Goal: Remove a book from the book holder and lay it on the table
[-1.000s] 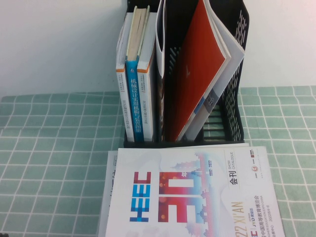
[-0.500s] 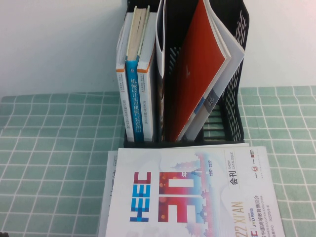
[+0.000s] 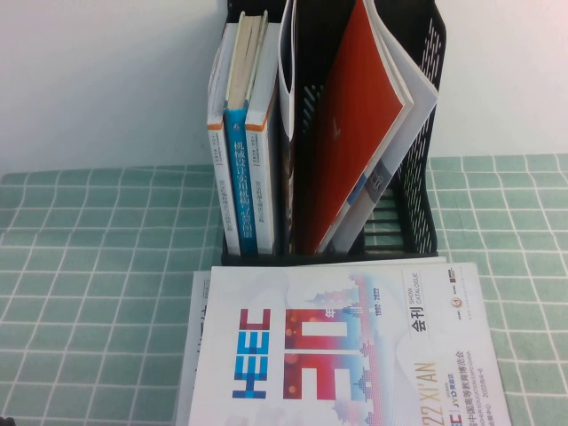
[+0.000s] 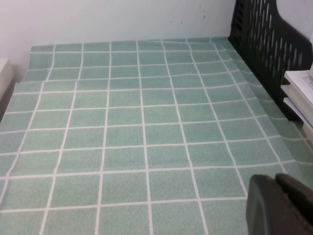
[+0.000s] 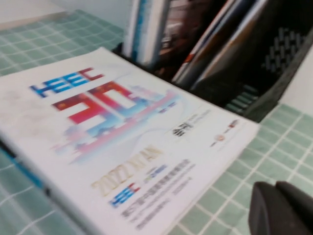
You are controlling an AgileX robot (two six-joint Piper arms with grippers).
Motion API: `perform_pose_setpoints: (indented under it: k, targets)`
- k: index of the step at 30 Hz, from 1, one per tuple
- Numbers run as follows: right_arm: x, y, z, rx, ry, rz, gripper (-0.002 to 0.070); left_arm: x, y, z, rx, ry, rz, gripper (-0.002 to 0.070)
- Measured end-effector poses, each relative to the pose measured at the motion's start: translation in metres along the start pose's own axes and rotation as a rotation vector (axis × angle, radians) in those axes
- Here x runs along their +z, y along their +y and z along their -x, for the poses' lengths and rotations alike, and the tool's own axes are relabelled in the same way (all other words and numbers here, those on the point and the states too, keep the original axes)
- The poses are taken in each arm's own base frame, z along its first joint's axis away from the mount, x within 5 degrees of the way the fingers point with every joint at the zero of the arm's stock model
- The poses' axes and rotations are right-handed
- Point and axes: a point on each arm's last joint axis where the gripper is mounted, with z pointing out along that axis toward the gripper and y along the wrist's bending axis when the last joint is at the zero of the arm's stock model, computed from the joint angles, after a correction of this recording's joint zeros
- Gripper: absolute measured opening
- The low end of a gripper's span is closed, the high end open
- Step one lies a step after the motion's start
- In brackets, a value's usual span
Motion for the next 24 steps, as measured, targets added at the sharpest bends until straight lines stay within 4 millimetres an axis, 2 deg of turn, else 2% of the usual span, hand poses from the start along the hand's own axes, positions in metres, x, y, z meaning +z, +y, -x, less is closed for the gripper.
perform_pose_setpoints:
  k: [6,11,14,19,24]
  targets:
    - [0.01,-0.013,-0.01,0.024,-0.062,-0.306,-0.0002,0.0,0.0,-0.001,-0.002,0.002,0.0,-0.0003]
    - [0.014,-0.023,-0.028,0.073,-0.044,-0.55,-0.0002,0.0,0.0,-0.001,-0.002,0.002,0.0,-0.0003]
    - [0.019,-0.025,-0.043,0.089,-0.007,-0.608,-0.0002,0.0,0.0,-0.001,-0.002,0.0,0.0,-0.0003]
    - [0.021,-0.022,-0.063,0.143,0.152,-0.595,-0.0002,0.0,0.0,-0.001,-0.002,0.0,0.0,-0.0003]
    - [0.021,-0.022,-0.065,0.15,0.178,-0.591,-0.0002,0.0,0.0,-0.001,-0.002,0.0,0.0,-0.0003]
